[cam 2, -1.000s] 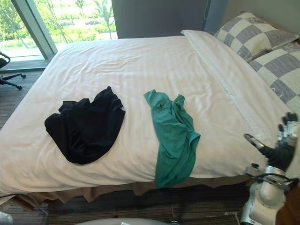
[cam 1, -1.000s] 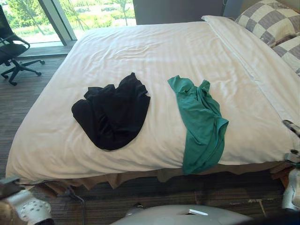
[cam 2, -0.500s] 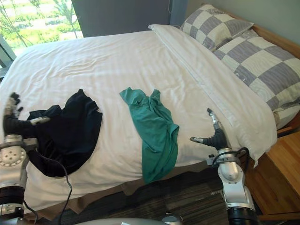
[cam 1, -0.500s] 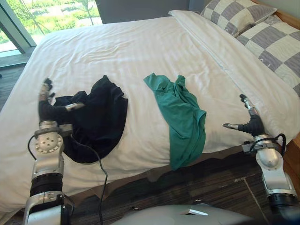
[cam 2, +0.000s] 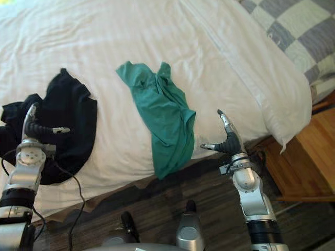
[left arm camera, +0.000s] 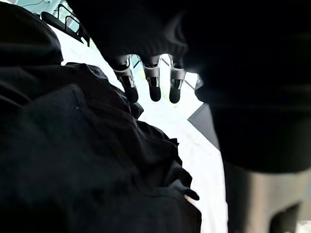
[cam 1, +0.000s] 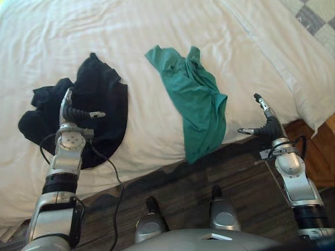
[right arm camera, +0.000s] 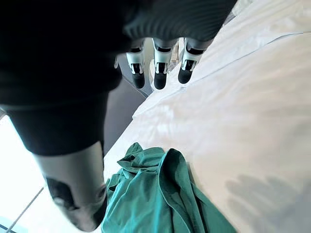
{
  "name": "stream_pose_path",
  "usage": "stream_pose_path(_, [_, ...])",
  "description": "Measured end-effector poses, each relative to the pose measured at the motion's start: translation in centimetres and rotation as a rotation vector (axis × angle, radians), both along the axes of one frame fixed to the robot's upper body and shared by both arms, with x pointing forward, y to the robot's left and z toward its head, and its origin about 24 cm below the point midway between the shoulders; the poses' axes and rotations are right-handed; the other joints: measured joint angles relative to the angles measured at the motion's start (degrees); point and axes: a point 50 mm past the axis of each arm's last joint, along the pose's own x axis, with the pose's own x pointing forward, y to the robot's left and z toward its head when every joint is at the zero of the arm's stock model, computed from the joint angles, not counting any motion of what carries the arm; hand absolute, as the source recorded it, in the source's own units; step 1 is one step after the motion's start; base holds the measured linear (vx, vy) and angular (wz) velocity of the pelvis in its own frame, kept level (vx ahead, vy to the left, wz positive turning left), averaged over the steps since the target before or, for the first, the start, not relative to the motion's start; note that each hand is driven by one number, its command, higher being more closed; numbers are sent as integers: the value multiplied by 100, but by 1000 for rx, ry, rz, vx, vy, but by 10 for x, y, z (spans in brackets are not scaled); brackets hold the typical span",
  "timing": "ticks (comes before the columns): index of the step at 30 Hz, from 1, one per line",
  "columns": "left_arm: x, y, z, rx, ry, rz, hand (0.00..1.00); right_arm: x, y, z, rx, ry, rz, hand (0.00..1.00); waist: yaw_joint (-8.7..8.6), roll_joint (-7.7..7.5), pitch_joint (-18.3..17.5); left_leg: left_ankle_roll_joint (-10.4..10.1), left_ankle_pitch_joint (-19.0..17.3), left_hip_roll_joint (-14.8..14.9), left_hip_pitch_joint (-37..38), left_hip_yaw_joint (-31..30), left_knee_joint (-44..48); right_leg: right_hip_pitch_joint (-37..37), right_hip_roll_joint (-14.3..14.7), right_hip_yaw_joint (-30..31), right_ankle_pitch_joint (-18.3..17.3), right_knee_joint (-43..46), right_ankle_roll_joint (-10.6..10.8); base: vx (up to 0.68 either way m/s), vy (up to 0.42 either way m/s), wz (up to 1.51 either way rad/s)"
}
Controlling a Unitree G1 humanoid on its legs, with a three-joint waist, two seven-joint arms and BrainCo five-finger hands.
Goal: Tidy the bed and pick cloth on bed and put in laundry
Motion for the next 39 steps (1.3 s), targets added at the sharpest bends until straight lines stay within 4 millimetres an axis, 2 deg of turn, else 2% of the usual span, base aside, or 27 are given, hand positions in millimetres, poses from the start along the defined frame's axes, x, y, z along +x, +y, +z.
stream_pose_path(1, [1, 0, 1, 1, -3, 3, 0, 0, 1, 2, -1, -7, 4, 0, -8, 3, 35, 0, 0, 2, -12, 11, 9, -23, 0, 5, -1, 20, -1, -44, -9, -9])
stream_pose_path(2, [3, -1, 4, 2, -13, 15, 0, 2, 5, 9, -1, -41, 25, 0, -55, 8, 116, 0, -1, 9, -118, 59, 44, -179, 0, 31, -17, 114, -13, -53, -6, -9])
stream_pose_path(6, [15, -4, 17, -8, -19, 45, 0, 4, 15, 35, 9, -162, 75, 0, -70, 4, 423, 2, -2, 25, -509, 158, 209, -722, 1, 194, -56, 420, -3, -59, -10, -9])
stream_pose_path(11, [20, 1, 10, -52, 91, 114, 0, -3, 21, 63, 7, -276, 129, 0, -91, 14, 678, 22, 22, 49, -943, 296, 323, -1304, 2, 320, -96, 694, -15, -18, -10, -5])
stream_pose_path(14, [25, 2, 17, -13, 118, 130, 0, -5, 24, 73, 9, -318, 149, 0, -67, 21, 757, 21, 22, 83, -1202, 307, 419, -1553, 4, 314, -96, 758, -17, 36, -17, 6])
stream_pose_path(15, [26, 2, 20, -7, 121, 130, 100, -4, 25, 75, 7, -328, 154, 0, -65, 28, 766, 22, 22, 87, -1254, 313, 441, -1598, 3, 316, -95, 769, -17, 21, -12, 8])
stream_pose_path(17, [29, 4, 26, 17, 154, 110, 100, -2, 27, 87, 3, -379, 168, 0, -66, 79, 838, 19, 9, 135, -1390, 349, 557, -1692, 10, 308, -95, 797, -18, 12, -8, 2])
stream_pose_path(23, [22, 14, 20, 7, 203, 103, 100, -1, 31, 101, -42, -436, 221, 0, -74, 205, 862, 39, -95, 225, -1555, 439, 767, -1790, 41, 321, -89, 824, -21, 1, -10, -3])
stream_pose_path(26, [18, 18, 18, 1, 191, 95, 100, 2, 43, 107, -81, -455, 271, 0, -64, 221, 853, 38, -104, 235, -1550, 433, 790, -1788, 52, 325, -68, 799, -23, 45, -1, -3])
stream_pose_path(27, [12, 20, 13, -41, 143, 59, 100, 5, 57, 111, -131, -467, 328, 0, -54, 223, 852, 38, -104, 239, -1550, 423, 797, -1768, 53, 313, -34, 759, -14, 56, -1, 1])
stream_pose_path(28, [10, 20, 11, -60, 120, 43, 100, 6, 61, 112, -141, -467, 344, 0, -44, 226, 850, 38, -104, 239, -1549, 411, 798, -1747, 50, 302, -28, 742, -13, 47, 4, 8])
stream_pose_path(30, [4, 17, 3, -96, 39, -27, 100, 10, 71, 113, -188, -446, 371, 0, -13, 229, 850, 39, -103, 221, -1537, 266, 801, -1599, 9, 173, -22, 669, -3, 48, 12, 24])
stream_pose_path(34, [-2, 1, -12, -132, -44, -120, 100, 21, 77, 110, -251, -382, 356, 0, 172, 230, 852, 63, -87, 166, -1553, -4, 795, -1392, -76, -74, -13, 577, 12, 30, 18, 31])
stream_pose_path(37, [-2, -13, -18, -146, -72, -204, 100, 41, 72, 101, -292, -284, 293, 0, 340, 234, 850, 90, -68, 117, -1581, -218, 791, -1225, -120, -224, 20, 445, 53, 13, 25, 24])
stream_pose_path(39, [0, -20, -17, -138, -78, -248, 100, 53, 66, 96, -321, -223, 247, 0, 383, 254, 839, 122, -46, 79, -1664, -365, 792, -1188, -160, -348, 23, 415, 55, -4, 23, 38])
